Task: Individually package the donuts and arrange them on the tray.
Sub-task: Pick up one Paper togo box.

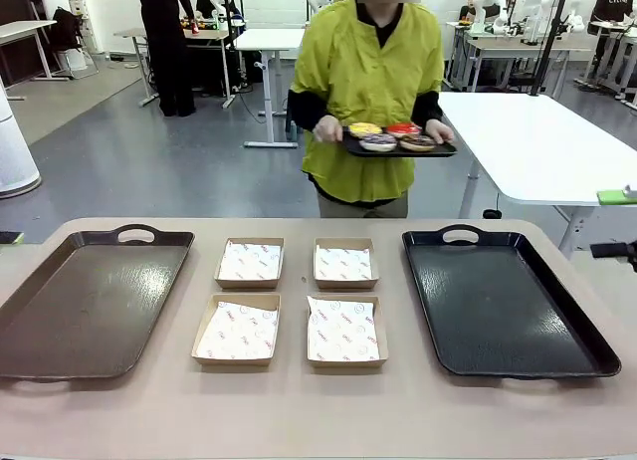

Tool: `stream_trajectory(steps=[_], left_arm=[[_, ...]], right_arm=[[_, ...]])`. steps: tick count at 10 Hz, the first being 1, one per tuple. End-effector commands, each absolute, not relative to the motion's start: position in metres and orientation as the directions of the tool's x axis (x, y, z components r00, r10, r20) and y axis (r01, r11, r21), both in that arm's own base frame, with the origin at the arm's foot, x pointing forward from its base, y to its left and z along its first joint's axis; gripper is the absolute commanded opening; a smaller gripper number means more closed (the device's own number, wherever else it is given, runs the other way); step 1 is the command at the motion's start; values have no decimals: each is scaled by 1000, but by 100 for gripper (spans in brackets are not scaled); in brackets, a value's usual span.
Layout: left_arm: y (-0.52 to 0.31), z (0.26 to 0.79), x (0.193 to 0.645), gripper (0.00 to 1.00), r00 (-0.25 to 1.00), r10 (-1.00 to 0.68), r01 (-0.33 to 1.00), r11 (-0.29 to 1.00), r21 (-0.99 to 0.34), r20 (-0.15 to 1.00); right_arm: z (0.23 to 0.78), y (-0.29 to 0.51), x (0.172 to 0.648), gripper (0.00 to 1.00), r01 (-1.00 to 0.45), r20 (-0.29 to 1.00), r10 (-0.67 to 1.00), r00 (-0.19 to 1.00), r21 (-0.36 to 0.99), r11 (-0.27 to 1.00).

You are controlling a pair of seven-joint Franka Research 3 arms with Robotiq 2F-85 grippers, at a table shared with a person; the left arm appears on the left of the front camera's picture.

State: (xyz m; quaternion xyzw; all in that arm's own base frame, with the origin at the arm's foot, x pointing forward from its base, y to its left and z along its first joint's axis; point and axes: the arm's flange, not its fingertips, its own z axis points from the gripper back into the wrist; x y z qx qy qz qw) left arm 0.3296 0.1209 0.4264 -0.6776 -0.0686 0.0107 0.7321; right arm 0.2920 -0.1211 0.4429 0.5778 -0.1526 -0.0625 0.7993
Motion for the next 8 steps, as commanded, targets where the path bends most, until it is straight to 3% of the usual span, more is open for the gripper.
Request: stream_trajectory(steps=[1, 4, 6, 7, 8], left_arm=[[140, 426, 331, 100, 987, 146, 52, 125, -991, 70], [164, 425, 323, 100, 981, 187, 5, 262, -965, 56], [155, 432, 321, 100, 974, 186, 59, 340, -939, 129], [170, 423, 324, 100, 978, 198, 10, 237, -972, 59], [170, 423, 324, 100, 978, 198, 10, 237, -972, 59]], right_arm=[[418, -111, 257, 100, -97, 196, -243, 950, 925, 366], [422, -123, 249, 100, -194, 259, -126, 958, 903, 385], [429, -114, 250, 100, -249, 309, -103, 945, 890, 383], [428, -133, 261, 100, -167, 235, -139, 962, 910, 378], [428, -133, 261, 100, -167, 235, -139, 962, 910, 378]])
